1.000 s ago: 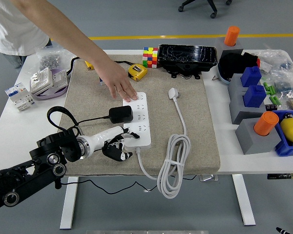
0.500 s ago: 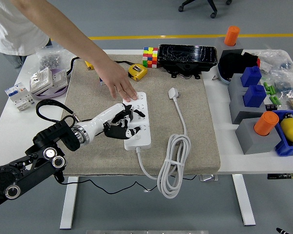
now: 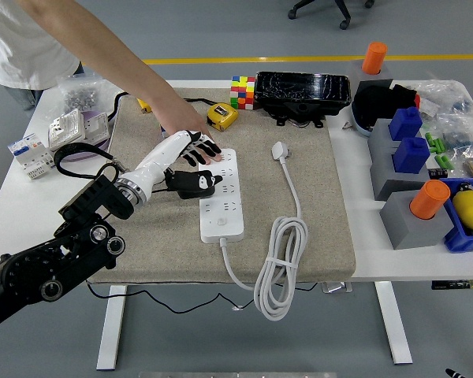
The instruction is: Put the plug near the board,insert it into the board,press the button,pull the plug out
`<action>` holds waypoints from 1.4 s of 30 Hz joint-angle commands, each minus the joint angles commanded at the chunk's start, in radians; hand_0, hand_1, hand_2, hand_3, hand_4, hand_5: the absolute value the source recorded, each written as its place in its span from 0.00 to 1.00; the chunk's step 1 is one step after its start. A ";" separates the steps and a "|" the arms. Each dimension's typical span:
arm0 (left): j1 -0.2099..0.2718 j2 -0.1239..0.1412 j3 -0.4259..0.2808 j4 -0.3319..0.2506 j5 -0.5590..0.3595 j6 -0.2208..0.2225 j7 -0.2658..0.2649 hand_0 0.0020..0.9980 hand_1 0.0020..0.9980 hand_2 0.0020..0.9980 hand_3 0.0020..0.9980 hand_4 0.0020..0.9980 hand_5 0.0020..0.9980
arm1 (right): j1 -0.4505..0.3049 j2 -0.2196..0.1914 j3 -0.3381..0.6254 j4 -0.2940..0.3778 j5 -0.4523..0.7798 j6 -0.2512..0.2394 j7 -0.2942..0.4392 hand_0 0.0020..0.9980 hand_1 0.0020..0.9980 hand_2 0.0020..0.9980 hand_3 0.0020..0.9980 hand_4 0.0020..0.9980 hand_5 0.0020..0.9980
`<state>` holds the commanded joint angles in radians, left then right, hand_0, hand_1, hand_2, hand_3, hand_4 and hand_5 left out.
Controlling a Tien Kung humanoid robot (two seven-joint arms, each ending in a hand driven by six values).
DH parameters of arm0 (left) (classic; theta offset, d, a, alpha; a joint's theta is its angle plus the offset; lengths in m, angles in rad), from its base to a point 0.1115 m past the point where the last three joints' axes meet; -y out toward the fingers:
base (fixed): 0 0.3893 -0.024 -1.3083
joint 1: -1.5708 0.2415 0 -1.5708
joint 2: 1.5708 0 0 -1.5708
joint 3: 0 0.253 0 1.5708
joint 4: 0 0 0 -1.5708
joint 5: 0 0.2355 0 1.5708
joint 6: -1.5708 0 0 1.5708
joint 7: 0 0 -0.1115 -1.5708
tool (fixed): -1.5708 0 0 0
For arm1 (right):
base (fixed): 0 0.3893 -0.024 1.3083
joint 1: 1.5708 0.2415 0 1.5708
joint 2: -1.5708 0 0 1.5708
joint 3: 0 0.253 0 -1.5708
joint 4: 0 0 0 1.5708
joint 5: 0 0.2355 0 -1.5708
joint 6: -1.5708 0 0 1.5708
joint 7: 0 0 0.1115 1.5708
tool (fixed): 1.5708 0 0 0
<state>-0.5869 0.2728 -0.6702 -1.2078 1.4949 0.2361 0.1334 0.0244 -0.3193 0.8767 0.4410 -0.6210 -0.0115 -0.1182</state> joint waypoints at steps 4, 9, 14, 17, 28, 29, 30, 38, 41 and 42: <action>-0.009 -0.007 0.015 0.038 0.007 -0.003 0.004 0.72 0.79 0.79 0.77 0.94 0.20 | -0.001 0.001 0.000 0.000 0.001 0.000 0.000 0.67 0.68 0.69 0.59 0.93 0.52; -0.021 -0.013 0.033 0.072 0.013 -0.010 0.014 0.73 0.80 0.80 0.79 0.93 0.20 | -0.001 0.002 -0.001 0.000 0.001 0.001 0.000 0.68 0.68 0.69 0.59 0.93 0.52; -0.041 -0.025 0.054 0.117 0.010 -0.035 0.035 0.69 0.74 0.75 0.70 0.92 0.19 | 0.001 0.001 -0.001 0.000 0.002 0.000 0.000 0.68 0.68 0.69 0.59 0.93 0.52; -0.052 -0.030 0.066 0.138 0.002 -0.041 0.038 0.64 0.67 0.62 0.62 0.89 0.16 | 0.002 0.001 0.000 0.001 0.002 0.000 0.000 0.68 0.68 0.69 0.59 0.93 0.52; -0.076 -0.044 0.096 0.191 -0.063 -0.041 0.040 0.46 0.51 0.52 0.56 0.68 0.08 | 0.001 0.000 -0.003 0.000 0.003 0.000 0.000 0.68 0.68 0.69 0.59 0.93 0.52; -0.077 -0.045 0.099 0.193 -0.072 -0.043 0.042 0.37 0.39 0.45 0.53 0.61 0.02 | 0.001 0.000 -0.003 0.000 0.003 0.000 0.000 0.68 0.68 0.69 0.59 0.93 0.52; -0.077 -0.045 0.101 0.196 -0.076 -0.042 0.041 0.37 0.39 0.45 0.53 0.61 0.02 | 0.001 0.000 -0.004 0.001 0.003 0.001 0.000 0.68 0.68 0.69 0.59 0.93 0.52; -0.076 -0.043 0.102 0.199 -0.062 -0.030 0.011 0.33 0.36 0.42 0.52 0.59 0.00 | 0.001 0.001 -0.005 0.000 0.003 0.001 0.000 0.68 0.68 0.69 0.59 0.93 0.52; -0.074 -0.043 0.097 0.197 -0.062 -0.016 -0.012 0.33 0.36 0.42 0.52 0.59 0.00 | 0.001 0.001 -0.004 0.000 0.003 0.000 0.000 0.68 0.68 0.69 0.59 0.93 0.52; -0.073 -0.042 0.095 0.196 -0.064 -0.011 -0.020 0.33 0.36 0.42 0.52 0.59 0.00 | 0.002 0.000 -0.004 0.000 0.003 0.000 0.000 0.68 0.68 0.69 0.59 0.93 0.52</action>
<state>-0.6596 0.2307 -0.5751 -1.0115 1.4310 0.2255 0.1135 0.0260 -0.3188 0.8727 0.4415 -0.6181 -0.0111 -0.1182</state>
